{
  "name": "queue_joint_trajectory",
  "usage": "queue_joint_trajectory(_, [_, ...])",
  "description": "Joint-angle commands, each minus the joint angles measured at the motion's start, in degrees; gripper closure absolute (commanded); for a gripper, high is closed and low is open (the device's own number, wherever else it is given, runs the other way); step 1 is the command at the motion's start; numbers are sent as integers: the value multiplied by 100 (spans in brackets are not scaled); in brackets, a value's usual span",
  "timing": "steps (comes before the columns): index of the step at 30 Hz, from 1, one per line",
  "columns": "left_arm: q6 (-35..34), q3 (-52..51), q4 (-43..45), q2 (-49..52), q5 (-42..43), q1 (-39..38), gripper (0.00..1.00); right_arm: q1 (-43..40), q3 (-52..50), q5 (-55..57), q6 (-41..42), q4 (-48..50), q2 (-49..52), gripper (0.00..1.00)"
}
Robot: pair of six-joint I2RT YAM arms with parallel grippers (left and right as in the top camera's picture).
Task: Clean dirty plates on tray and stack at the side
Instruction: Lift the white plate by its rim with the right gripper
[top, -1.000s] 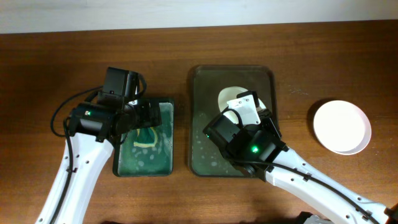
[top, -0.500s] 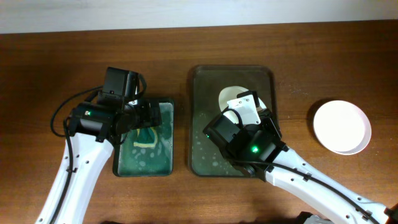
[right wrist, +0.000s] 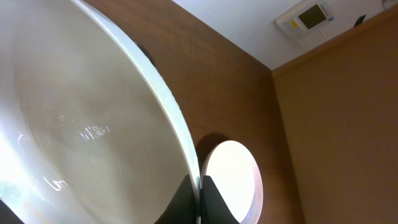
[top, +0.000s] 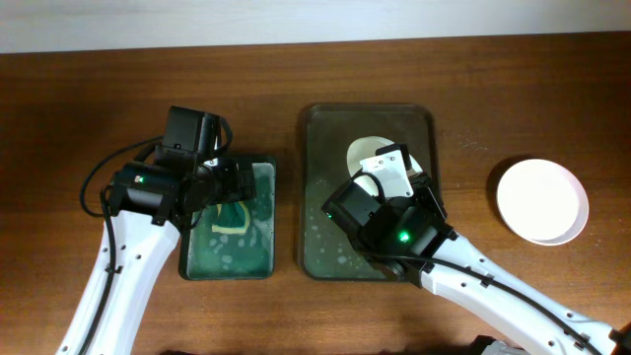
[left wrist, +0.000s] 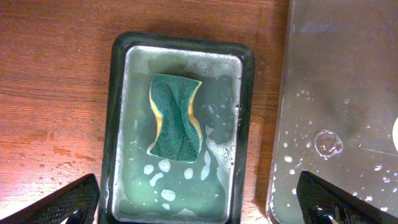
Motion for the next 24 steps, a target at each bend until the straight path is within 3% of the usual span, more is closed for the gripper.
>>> queue_joint_trajectory(1, [24, 90, -9, -24, 37, 9, 0, 28, 57, 232, 96, 2, -74, 96])
queue_joint_trajectory(19, [24, 90, -9, -22, 37, 9, 1, 26, 57, 321, 94, -20, -63, 96])
queue_joint_trajectory(24, [24, 90, -7, -24, 39, 9, 1, 809, 179, 1279, -227, -17, -72, 96])
